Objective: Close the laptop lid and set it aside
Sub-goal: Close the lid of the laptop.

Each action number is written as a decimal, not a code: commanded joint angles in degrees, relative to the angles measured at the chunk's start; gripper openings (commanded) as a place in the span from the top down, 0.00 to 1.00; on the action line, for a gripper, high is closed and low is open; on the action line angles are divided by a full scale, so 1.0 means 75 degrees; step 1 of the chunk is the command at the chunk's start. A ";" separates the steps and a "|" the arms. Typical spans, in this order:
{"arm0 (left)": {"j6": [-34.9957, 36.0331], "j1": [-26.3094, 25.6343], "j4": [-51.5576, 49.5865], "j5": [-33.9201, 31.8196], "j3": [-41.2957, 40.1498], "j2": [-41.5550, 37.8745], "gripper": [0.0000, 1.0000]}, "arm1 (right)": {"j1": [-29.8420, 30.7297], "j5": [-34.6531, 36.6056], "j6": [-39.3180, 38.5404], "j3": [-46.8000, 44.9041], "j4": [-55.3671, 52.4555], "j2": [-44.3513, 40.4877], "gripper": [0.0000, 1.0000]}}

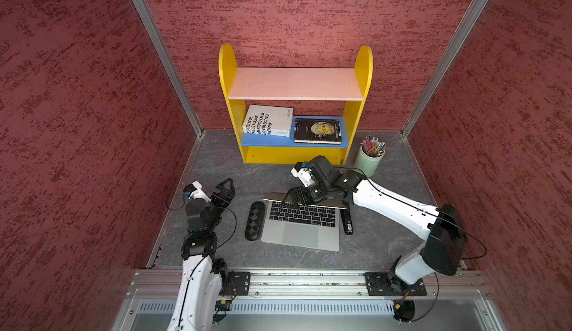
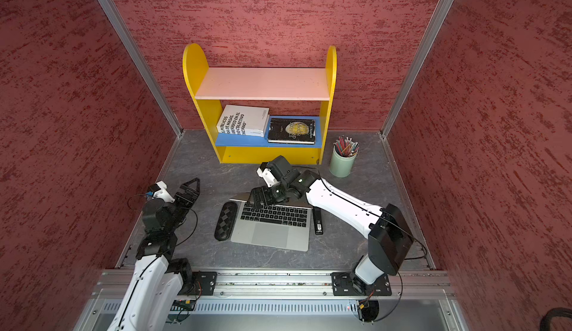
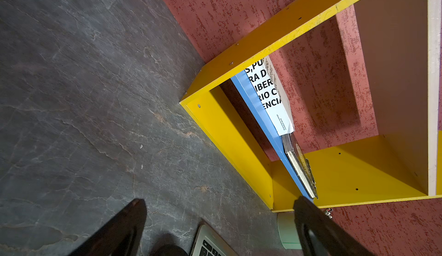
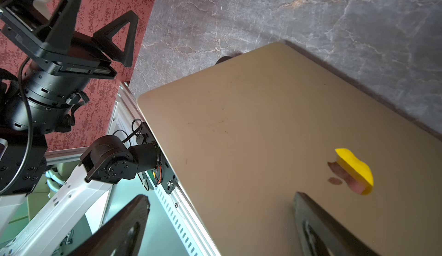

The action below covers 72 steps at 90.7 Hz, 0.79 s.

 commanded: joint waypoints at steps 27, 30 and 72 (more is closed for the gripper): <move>0.0009 0.0079 0.0171 0.0075 -0.0107 -0.0075 0.00 | 0.0377 -0.0208 0.0302 -0.0335 -0.0129 0.0016 0.02; 0.0005 0.0076 0.0164 0.0073 -0.0107 -0.0073 0.00 | 0.0403 -0.0199 0.0303 -0.0338 -0.0126 0.0042 0.02; -0.0005 0.0086 0.0176 0.0087 -0.0108 -0.0072 0.00 | 0.0509 -0.0164 0.0366 -0.0631 0.0031 0.0165 0.02</move>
